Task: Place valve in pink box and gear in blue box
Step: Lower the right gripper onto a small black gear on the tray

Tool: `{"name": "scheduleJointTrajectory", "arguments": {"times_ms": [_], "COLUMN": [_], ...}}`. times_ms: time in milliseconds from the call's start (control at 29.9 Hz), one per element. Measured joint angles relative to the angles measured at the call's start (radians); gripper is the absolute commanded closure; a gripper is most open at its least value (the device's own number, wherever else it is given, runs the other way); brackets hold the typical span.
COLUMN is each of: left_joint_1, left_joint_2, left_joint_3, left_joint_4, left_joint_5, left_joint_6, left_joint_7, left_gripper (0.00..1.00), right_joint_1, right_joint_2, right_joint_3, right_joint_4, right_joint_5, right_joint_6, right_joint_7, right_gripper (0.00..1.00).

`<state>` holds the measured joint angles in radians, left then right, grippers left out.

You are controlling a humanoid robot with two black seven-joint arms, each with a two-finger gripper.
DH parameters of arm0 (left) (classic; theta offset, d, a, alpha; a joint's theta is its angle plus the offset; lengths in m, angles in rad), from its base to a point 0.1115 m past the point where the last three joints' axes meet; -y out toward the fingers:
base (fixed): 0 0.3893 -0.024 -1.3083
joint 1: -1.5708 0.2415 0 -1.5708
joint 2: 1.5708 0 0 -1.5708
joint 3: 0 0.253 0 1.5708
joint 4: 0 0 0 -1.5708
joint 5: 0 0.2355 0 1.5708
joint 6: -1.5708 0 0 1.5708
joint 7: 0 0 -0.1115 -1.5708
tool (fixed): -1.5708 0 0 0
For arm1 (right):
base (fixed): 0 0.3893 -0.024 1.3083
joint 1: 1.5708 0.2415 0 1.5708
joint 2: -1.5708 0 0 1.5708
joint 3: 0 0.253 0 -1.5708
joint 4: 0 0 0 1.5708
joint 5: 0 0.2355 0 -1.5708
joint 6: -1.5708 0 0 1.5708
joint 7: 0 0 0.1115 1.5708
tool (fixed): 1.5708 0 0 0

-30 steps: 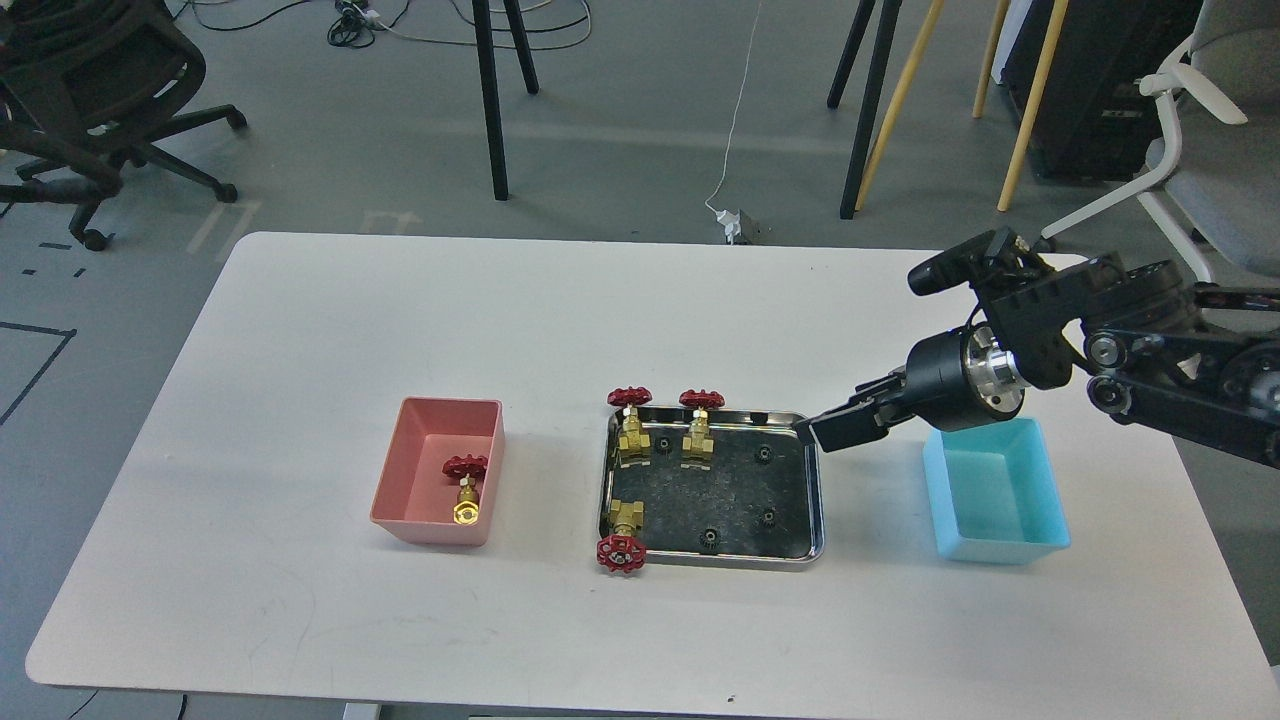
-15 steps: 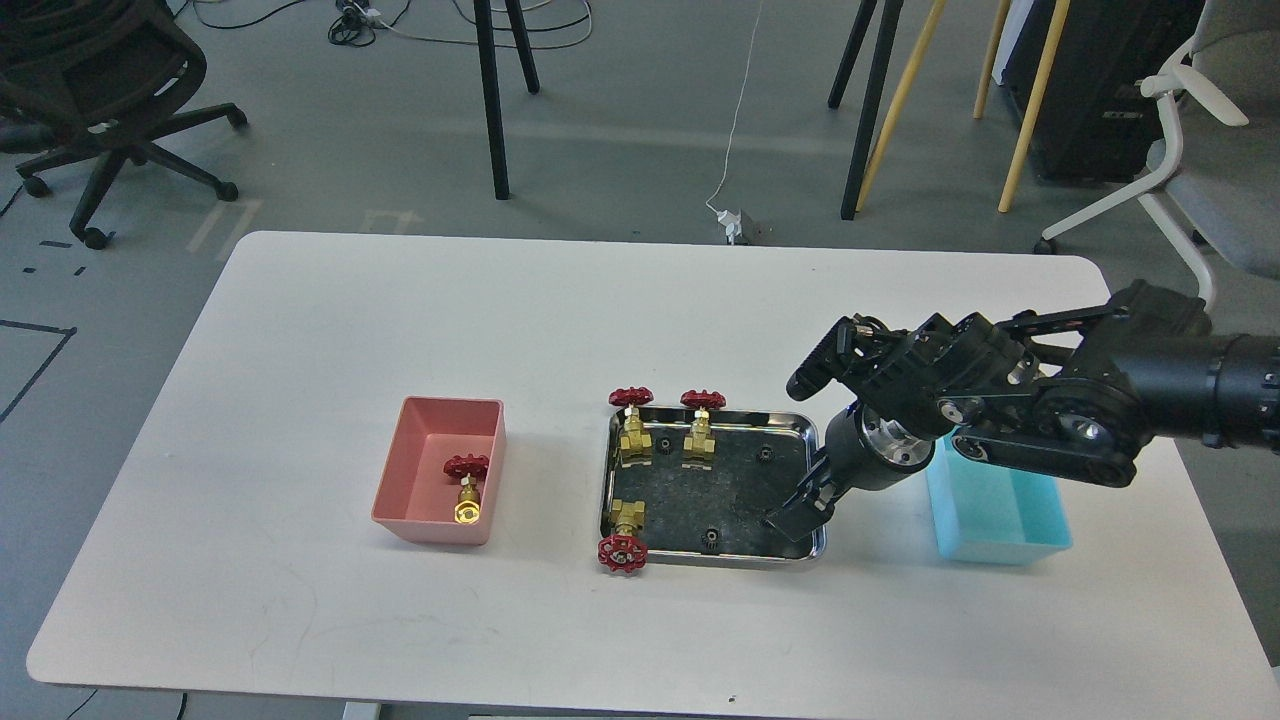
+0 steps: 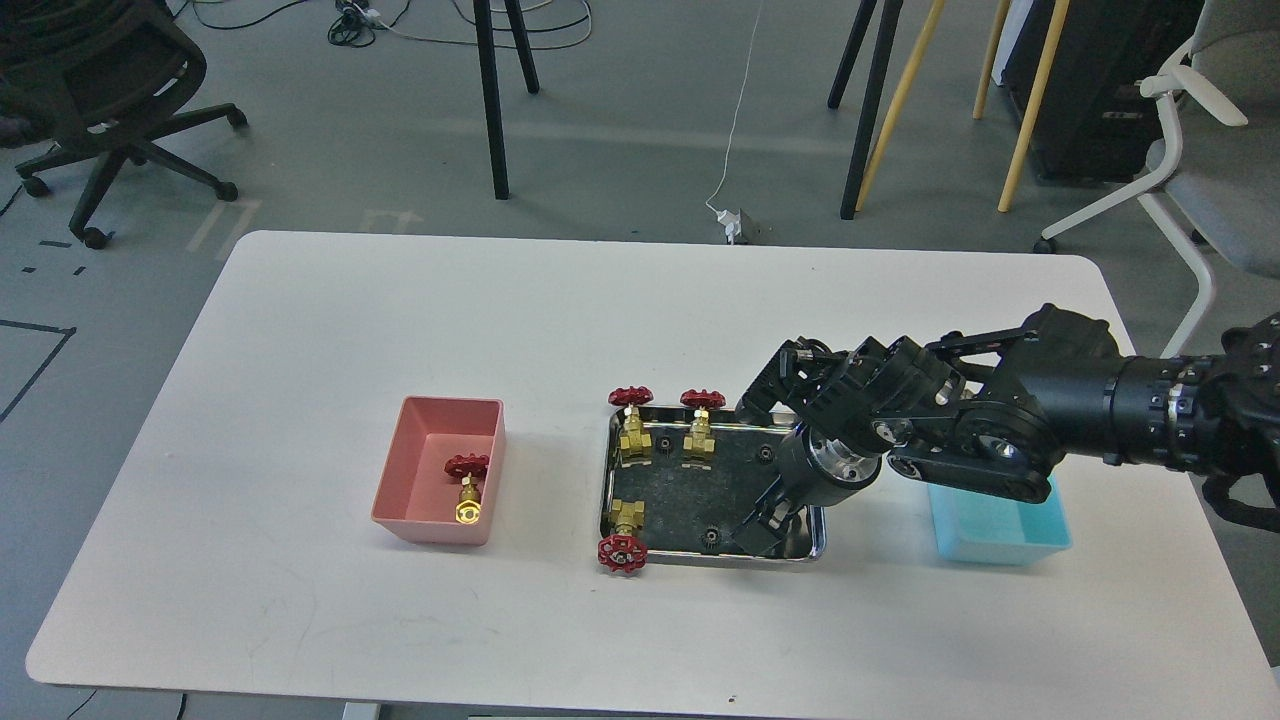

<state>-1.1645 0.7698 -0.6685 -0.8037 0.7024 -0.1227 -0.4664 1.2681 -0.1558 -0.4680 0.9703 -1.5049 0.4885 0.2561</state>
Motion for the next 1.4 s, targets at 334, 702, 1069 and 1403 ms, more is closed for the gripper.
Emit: {"name": "scheduleJointTrajectory", "arguments": {"times_ms": [334, 702, 1069, 1403], "left_joint_1": [0.0, 0.0, 0.0, 0.0], "left_joint_2": [-0.001, -0.001, 0.001, 0.002], "left_joint_3": [0.0, 0.0, 0.0, 0.0], "left_joint_4": [0.0, 0.0, 0.0, 0.0], "left_joint_5": [0.0, -0.001, -0.001, -0.001], "left_joint_6": [0.01, 0.015, 0.015, 0.016], "left_joint_7": [0.0, 0.0, 0.0, -0.001], "left_gripper": [0.04, 0.04, 0.04, 0.04], "right_joint_1": [-0.022, -0.036, -0.027, -0.018], "right_joint_2": [0.003, 0.023, 0.072, 0.085], "right_joint_3": [-0.002, -0.038, -0.037, -0.043], "right_joint_4": [-0.046, -0.077, -0.083, -0.08], "right_joint_5": [-0.006, -0.006, -0.006, -0.006], "right_joint_6": [0.0, 0.0, 0.0, 0.0], "right_joint_7": [0.009, 0.005, 0.005, 0.003], "right_gripper": [0.26, 0.37, 0.5, 0.54]}}
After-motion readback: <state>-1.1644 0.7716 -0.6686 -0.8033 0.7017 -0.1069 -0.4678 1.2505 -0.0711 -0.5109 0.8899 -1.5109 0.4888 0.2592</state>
